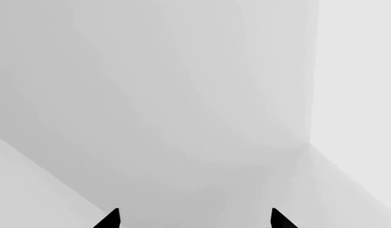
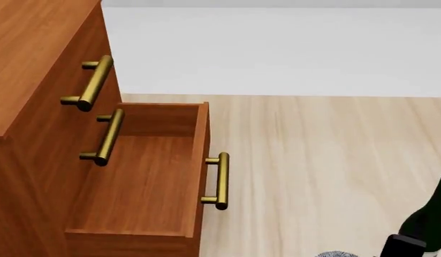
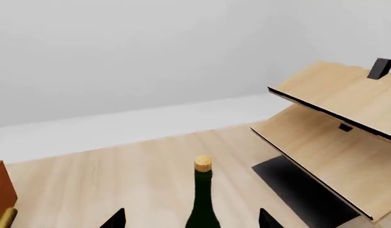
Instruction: Put the wine bottle in the bottom drawer of the cabinet.
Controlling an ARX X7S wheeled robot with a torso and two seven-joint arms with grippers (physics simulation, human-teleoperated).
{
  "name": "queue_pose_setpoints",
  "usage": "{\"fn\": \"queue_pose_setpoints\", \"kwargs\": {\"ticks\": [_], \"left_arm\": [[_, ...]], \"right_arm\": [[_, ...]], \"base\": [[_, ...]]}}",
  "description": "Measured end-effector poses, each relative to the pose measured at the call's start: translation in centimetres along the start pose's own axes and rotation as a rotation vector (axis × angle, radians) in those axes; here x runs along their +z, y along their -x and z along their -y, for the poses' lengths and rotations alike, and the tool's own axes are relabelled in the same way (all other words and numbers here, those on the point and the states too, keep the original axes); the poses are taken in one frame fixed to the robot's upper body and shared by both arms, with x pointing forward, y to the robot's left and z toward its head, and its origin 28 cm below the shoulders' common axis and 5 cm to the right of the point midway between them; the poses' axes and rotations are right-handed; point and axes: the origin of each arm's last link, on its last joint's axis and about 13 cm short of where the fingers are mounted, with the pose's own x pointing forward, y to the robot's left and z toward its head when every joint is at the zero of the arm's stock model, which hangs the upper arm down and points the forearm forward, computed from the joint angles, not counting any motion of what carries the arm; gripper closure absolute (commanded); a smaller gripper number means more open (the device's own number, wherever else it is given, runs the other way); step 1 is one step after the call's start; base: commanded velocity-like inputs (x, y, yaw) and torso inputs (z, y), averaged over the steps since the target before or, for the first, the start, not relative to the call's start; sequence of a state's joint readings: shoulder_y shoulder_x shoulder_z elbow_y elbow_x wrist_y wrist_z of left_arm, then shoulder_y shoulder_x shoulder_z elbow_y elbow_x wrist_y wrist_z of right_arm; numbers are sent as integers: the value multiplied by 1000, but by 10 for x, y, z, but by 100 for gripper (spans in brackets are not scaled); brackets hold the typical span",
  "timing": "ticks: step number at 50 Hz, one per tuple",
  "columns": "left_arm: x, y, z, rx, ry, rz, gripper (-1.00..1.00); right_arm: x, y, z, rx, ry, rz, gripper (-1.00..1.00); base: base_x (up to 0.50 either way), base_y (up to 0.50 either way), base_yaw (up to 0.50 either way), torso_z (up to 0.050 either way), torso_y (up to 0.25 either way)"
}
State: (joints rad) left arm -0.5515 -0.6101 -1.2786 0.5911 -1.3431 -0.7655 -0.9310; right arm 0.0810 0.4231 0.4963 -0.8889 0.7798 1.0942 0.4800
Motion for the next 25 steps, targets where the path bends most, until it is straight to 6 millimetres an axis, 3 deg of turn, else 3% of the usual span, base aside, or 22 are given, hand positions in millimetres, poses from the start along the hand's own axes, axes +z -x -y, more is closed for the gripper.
{"fn": "queue_pose_setpoints", "kwargs": {"ticks": [25], "left_arm": [[0,0,0,-1,-7,7,-100]], "right_arm": [[-11,-40,5,-31,14,-86,-100]], "base": [[0,0,0,0,0]]}}
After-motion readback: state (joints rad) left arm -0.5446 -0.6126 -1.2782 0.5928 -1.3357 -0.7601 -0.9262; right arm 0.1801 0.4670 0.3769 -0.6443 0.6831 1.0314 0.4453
